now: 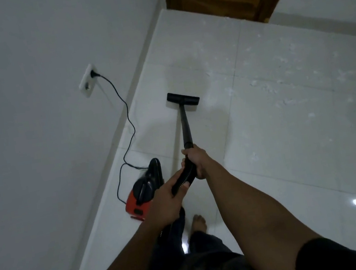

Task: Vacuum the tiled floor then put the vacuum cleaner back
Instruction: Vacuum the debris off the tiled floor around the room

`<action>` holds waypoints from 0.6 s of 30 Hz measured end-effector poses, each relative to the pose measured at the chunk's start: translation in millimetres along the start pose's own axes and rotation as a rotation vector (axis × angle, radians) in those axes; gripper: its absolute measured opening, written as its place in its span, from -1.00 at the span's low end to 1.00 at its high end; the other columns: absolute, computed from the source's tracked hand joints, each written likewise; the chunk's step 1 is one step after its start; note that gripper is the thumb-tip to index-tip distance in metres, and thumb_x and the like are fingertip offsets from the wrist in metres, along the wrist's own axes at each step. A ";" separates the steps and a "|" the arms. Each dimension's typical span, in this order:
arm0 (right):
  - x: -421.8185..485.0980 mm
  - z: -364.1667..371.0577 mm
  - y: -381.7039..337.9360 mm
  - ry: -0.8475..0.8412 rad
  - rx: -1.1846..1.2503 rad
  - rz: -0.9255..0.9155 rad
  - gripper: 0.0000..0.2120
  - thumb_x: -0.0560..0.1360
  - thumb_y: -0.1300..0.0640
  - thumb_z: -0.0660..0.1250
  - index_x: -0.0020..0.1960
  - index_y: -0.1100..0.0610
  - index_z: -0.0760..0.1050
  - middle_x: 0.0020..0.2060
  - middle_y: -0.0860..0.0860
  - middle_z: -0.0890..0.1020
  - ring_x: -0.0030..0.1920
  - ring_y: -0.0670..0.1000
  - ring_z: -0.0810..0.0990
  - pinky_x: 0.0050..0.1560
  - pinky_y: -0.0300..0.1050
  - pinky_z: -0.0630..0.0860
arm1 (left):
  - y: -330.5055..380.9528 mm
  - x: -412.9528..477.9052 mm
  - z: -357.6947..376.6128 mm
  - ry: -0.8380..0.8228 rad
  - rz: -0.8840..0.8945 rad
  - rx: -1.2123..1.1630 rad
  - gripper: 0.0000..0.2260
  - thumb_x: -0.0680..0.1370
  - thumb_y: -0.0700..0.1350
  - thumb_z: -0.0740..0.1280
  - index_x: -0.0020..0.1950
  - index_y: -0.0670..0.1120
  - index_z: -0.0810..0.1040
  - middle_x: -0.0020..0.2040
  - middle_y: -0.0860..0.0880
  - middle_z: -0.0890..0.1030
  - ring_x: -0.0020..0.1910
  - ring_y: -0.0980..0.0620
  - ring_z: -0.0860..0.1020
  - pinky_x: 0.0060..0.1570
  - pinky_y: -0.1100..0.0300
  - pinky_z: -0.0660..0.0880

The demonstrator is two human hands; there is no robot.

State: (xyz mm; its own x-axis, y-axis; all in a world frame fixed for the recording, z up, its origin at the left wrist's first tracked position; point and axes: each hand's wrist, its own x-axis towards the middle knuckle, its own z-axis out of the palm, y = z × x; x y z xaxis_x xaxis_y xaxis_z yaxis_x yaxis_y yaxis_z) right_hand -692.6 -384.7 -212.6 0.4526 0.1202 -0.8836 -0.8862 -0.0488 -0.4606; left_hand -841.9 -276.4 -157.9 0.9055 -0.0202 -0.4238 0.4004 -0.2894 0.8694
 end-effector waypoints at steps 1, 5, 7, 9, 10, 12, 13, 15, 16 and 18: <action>-7.6 -1.7 10.7 -0.002 -0.008 0.005 -0.81 0.69 0.24 0.24 0.29 0.13 0.42 -0.28 0.14 0.50 -0.39 0.04 0.49 -0.43 -0.10 0.54 | -1.6 -12.3 4.8 0.006 -0.012 0.005 -0.61 0.58 0.30 0.18 0.37 0.59 0.21 -0.33 0.16 0.61 -0.43 0.23 0.55 -0.36 0.28 0.50; -36.2 -5.5 58.4 -0.001 -0.031 0.009 -0.69 0.68 0.24 0.26 0.42 0.16 0.38 -0.29 0.15 0.51 -0.40 0.05 0.50 -0.44 -0.10 0.54 | -12.3 -63.5 20.5 0.029 -0.055 0.019 -0.62 0.64 0.15 0.23 0.42 0.48 0.29 -0.18 -0.06 0.66 -0.37 0.22 0.52 -0.28 0.06 0.57; -47.6 -7.1 82.7 0.003 -0.025 0.004 -0.64 0.68 0.24 0.26 0.47 0.16 0.35 -0.30 0.15 0.51 -0.42 0.05 0.49 -0.41 -0.07 0.54 | -20.8 -87.3 24.9 -0.007 -0.066 -0.004 -0.62 0.66 0.10 0.24 0.38 0.52 0.30 -0.36 0.03 0.59 -0.43 0.15 0.49 -0.46 0.12 0.52; -57.0 -8.4 108.9 0.016 -0.007 0.001 -0.63 0.69 0.22 0.26 0.48 0.15 0.35 -0.29 0.15 0.52 -0.42 0.05 0.50 -0.41 -0.07 0.54 | -29.5 -110.3 29.0 -0.032 -0.074 -0.010 -0.61 0.66 0.10 0.24 0.38 0.53 0.29 -0.43 0.15 0.53 -0.48 0.18 0.47 -0.50 0.24 0.46; -62.0 -8.5 122.0 0.020 -0.002 0.004 -0.63 0.69 0.20 0.26 0.48 0.14 0.36 -0.29 0.15 0.53 -0.41 0.05 0.51 -0.40 -0.06 0.55 | -33.7 -122.2 31.0 -0.041 -0.074 -0.010 -0.62 0.65 0.12 0.24 0.39 0.52 0.29 -0.43 0.18 0.54 -0.48 0.21 0.47 -0.50 0.28 0.46; -72.6 -7.1 150.3 0.031 0.004 0.005 -0.65 0.71 0.13 0.25 0.47 0.12 0.38 -0.26 0.13 0.54 -0.38 0.05 0.53 -0.34 -0.04 0.57 | -44.0 -148.7 35.2 -0.052 -0.073 -0.022 -0.63 0.64 0.16 0.23 0.38 0.54 0.30 -0.37 0.24 0.59 -0.48 0.25 0.50 -0.49 0.36 0.43; -78.9 -5.5 167.0 0.043 0.003 0.003 -0.66 0.71 0.10 0.24 0.47 0.12 0.38 -0.23 0.13 0.54 -0.34 0.06 0.54 -0.30 -0.03 0.58 | -50.7 -163.9 37.8 -0.058 -0.077 -0.029 -0.63 0.64 0.17 0.23 0.39 0.53 0.30 -0.30 0.24 0.64 -0.43 0.25 0.56 -0.47 0.36 0.45; -92.9 -0.6 203.8 0.067 -0.013 -0.010 -0.66 0.72 0.10 0.21 0.47 0.13 0.39 -0.17 0.14 0.55 -0.28 0.08 0.55 -0.24 -0.01 0.58 | -67.5 -196.7 42.9 -0.060 -0.089 -0.019 -0.60 0.64 0.17 0.24 0.44 0.48 0.29 0.02 0.24 0.63 -0.06 0.27 0.64 -0.26 0.29 0.58; -99.0 2.0 220.2 0.072 -0.024 -0.012 -0.66 0.72 0.10 0.20 0.48 0.14 0.38 -0.16 0.15 0.55 -0.27 0.09 0.56 -0.23 0.00 0.58 | -76.2 -211.4 46.0 -0.049 -0.102 -0.006 -0.60 0.64 0.17 0.24 0.44 0.48 0.29 0.10 0.26 0.59 0.06 0.30 0.57 -0.08 0.23 0.60; -110.2 6.8 251.1 0.085 -0.031 -0.007 -0.66 0.73 0.11 0.18 0.48 0.14 0.38 -0.17 0.15 0.56 -0.26 0.09 0.56 -0.22 0.00 0.58 | -91.2 -239.9 51.4 -0.036 -0.129 0.005 -0.61 0.64 0.16 0.24 0.40 0.53 0.28 0.03 0.18 0.68 -0.06 0.27 0.64 -0.09 0.23 0.55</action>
State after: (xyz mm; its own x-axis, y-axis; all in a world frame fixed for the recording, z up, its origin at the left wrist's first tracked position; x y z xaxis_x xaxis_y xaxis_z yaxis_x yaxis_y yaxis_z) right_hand -965.7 -403.5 -230.3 0.4670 0.0365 -0.8835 -0.8800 -0.0786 -0.4684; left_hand -1102.9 -294.4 -148.6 0.8410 -0.0166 -0.5408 0.5123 -0.2969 0.8059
